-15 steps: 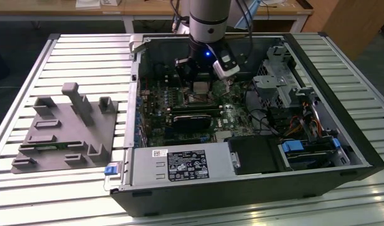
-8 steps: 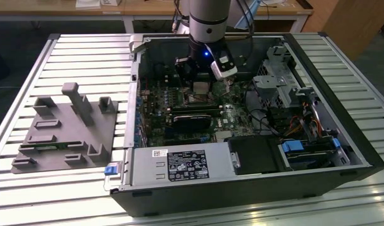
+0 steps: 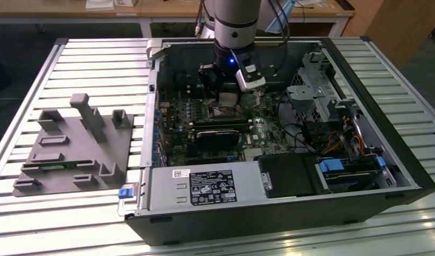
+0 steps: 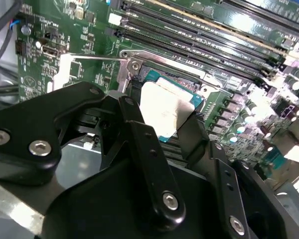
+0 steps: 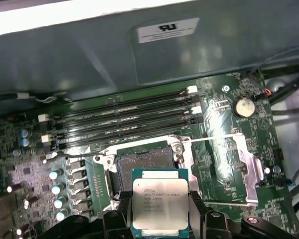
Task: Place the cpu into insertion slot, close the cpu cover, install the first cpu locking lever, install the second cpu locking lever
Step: 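Place the cpu into insertion slot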
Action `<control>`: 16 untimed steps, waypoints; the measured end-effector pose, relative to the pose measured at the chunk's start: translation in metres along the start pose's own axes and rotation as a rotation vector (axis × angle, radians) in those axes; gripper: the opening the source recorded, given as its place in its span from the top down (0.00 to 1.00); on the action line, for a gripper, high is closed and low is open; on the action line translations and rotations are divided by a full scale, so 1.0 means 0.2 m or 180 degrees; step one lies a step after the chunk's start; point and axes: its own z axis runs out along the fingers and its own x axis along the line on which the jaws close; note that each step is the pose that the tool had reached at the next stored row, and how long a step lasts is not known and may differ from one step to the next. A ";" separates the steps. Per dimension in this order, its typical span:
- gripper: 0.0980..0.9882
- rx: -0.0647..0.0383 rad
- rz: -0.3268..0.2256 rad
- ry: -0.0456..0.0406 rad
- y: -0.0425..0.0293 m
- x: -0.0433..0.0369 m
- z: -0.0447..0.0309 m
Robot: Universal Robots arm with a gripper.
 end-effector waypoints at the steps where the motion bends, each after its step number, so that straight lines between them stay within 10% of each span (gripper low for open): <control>1: 0.50 0.0001 0.0039 -0.0003 0.000 0.000 0.000; 16: 0.50 0.0007 0.0455 -0.0032 0.000 0.000 0.000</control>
